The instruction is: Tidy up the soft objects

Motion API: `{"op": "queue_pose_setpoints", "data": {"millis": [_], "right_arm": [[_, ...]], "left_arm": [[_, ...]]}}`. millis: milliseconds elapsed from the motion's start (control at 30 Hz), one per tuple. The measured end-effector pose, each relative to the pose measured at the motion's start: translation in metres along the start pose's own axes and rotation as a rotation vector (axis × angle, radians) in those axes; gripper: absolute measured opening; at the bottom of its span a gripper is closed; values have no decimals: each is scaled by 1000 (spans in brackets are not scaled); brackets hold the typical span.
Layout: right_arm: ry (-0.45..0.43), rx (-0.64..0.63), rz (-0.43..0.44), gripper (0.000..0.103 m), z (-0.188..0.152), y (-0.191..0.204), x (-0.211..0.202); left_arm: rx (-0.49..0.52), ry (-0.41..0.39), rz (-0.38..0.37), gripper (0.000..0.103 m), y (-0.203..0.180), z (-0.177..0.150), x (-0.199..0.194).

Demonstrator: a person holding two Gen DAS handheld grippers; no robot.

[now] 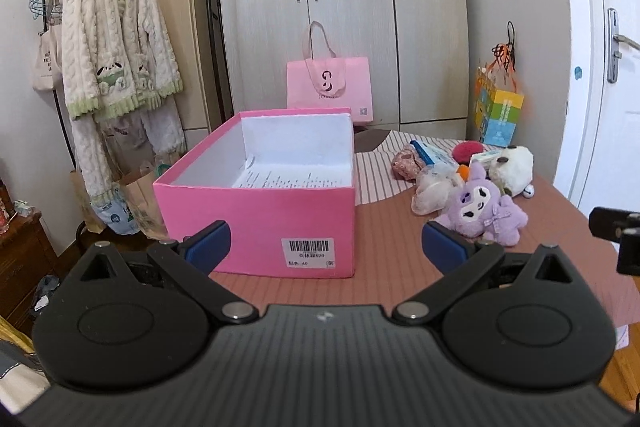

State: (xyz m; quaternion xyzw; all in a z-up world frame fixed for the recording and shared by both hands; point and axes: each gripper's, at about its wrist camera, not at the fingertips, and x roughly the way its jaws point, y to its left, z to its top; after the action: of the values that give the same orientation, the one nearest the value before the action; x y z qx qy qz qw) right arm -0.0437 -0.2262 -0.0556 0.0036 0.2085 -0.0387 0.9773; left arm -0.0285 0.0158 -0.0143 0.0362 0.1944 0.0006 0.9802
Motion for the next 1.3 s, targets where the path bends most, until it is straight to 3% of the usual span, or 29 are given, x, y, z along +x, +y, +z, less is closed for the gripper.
{"op": "queue_pose_setpoints", "data": {"millis": [667,1300], "right_arm": [[10,1,-5,102,-4,0,1],[-1,-6,-19,102,-6,-3,-2]], "left_arm": [[-14,25,-76,103,3,-3,-4],[-44,29,-70,103,8,0,-10]]}}
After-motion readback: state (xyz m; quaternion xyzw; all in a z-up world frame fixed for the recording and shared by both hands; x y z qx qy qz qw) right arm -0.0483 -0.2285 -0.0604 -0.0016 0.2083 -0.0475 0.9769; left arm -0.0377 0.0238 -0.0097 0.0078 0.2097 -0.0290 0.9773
